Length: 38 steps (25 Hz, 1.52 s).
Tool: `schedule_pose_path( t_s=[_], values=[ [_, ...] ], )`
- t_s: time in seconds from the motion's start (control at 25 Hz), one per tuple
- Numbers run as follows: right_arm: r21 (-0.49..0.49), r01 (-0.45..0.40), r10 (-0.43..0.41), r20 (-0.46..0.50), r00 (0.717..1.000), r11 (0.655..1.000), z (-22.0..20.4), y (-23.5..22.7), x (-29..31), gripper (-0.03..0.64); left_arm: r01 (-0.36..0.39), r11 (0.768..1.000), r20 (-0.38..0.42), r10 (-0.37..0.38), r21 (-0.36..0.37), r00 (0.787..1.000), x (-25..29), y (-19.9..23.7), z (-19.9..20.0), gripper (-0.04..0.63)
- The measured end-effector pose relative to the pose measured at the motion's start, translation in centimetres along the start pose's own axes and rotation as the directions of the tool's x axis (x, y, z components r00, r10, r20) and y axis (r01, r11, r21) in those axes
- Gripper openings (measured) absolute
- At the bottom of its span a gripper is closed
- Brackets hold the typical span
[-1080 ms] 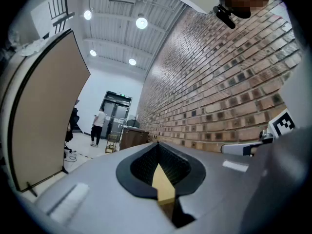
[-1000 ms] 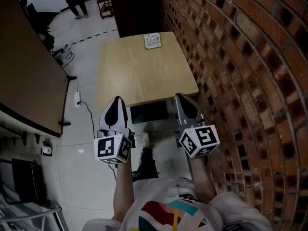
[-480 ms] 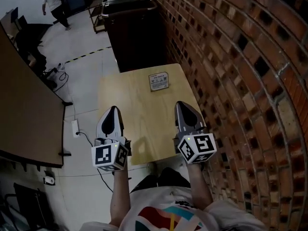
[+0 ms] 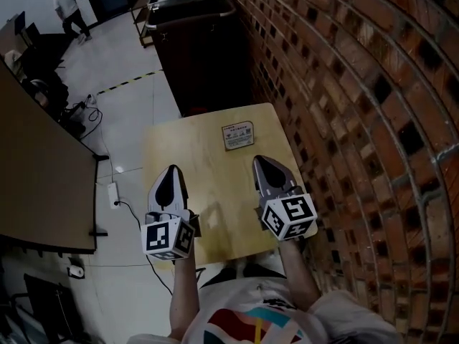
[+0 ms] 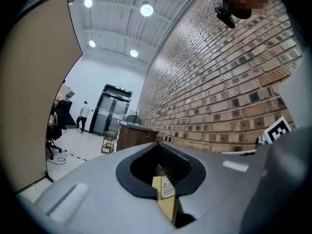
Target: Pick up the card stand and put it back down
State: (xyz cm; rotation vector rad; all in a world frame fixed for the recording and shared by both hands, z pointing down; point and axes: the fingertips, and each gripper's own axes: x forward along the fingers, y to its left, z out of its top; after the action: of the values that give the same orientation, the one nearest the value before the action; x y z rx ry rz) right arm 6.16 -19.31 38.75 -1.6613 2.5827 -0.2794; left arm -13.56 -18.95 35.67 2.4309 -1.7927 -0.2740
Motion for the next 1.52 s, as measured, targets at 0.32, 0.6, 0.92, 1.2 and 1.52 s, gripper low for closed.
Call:
schedule_pose_path(
  t_s=[0.32,0.6,0.92,1.2,1.52],
  values=[
    [0.045,-0.039,0.038,0.02,0.999,0.998,0.1,-0.6,2.9,0.051,-0.021,0.999,-0.03,0.02,-0.032,0.999,0.7,1.1,-1.6,0.006],
    [-0.042,0.095,-0.098,-0.072,0.993,0.995,-3.0,-4.6,10.1,0.439,-0.011,0.999,-0.057,0.008,-0.044,0.998,0.7,1.2,-3.1,0.006],
    [-0.099,0.179,-0.202,-0.324,0.924,0.979,-12.4,-8.7,18.6,0.577,-0.036,0.999,-0.093,0.033,-0.028,0.995,0.8,2.7,-3.7,0.006],
    [-0.073,0.244,-0.252,-0.414,0.875,0.967,-16.4,-11.1,20.4,0.577,-0.086,0.995,-0.133,0.079,-0.041,0.988,0.5,5.3,-5.6,0.006],
    [-0.055,0.248,-0.247,-0.434,0.867,0.967,-18.1,-11.3,21.4,0.577,-0.091,0.994,-0.166,0.08,-0.058,0.983,1.3,5.7,-7.1,0.006]
  ],
)
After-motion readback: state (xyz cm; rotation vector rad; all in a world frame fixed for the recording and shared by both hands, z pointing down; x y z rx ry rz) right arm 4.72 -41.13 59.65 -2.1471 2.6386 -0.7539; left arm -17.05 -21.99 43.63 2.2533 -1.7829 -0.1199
